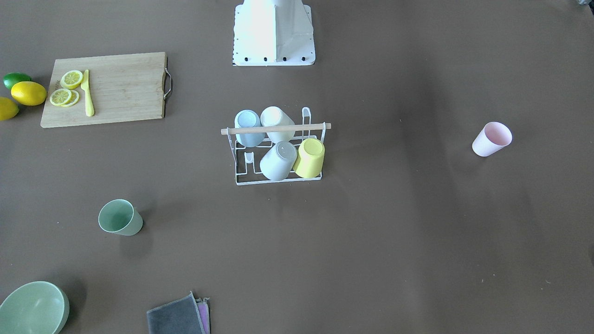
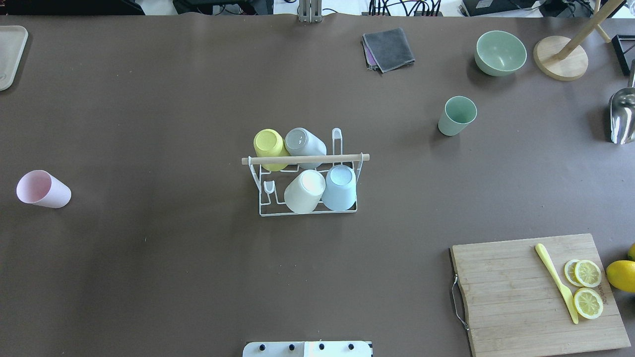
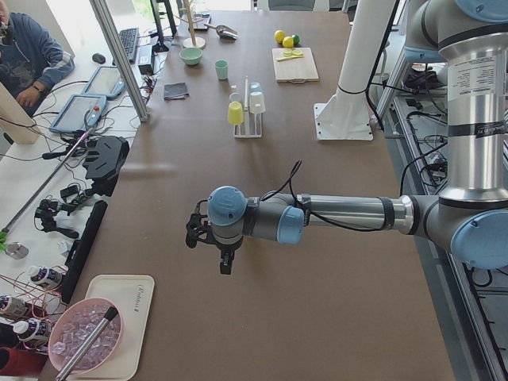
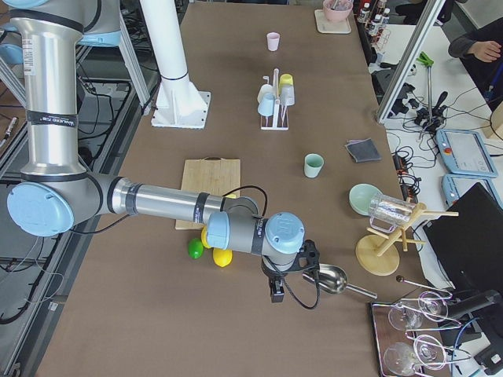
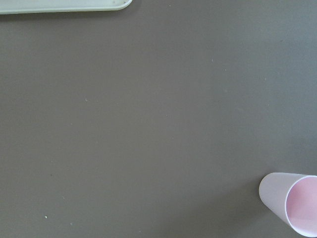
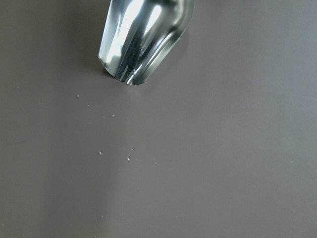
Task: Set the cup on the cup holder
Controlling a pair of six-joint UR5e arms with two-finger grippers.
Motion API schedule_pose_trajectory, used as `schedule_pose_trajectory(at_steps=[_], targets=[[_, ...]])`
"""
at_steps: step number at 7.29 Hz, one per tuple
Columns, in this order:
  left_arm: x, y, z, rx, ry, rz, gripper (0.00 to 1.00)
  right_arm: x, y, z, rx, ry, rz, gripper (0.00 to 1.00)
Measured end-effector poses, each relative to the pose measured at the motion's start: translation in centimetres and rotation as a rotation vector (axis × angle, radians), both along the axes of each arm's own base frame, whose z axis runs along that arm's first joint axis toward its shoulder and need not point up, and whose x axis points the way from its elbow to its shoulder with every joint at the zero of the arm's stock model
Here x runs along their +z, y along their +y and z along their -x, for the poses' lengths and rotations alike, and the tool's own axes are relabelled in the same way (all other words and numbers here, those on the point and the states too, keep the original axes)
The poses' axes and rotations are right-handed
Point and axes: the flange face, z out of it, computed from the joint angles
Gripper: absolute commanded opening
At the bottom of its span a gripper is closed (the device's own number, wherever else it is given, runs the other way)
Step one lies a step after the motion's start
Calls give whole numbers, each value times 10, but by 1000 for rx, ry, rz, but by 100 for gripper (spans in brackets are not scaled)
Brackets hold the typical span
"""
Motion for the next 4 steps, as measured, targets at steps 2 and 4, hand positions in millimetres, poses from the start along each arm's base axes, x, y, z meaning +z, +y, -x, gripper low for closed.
schedule_pose_trajectory(at_steps=[2, 4], targets=[[1, 0, 0, 0, -1, 2, 99, -1, -1, 0, 1, -1, -2, 100], [-3, -4, -4, 9, -1, -4, 99, -5, -4, 0, 2, -5, -8, 100]])
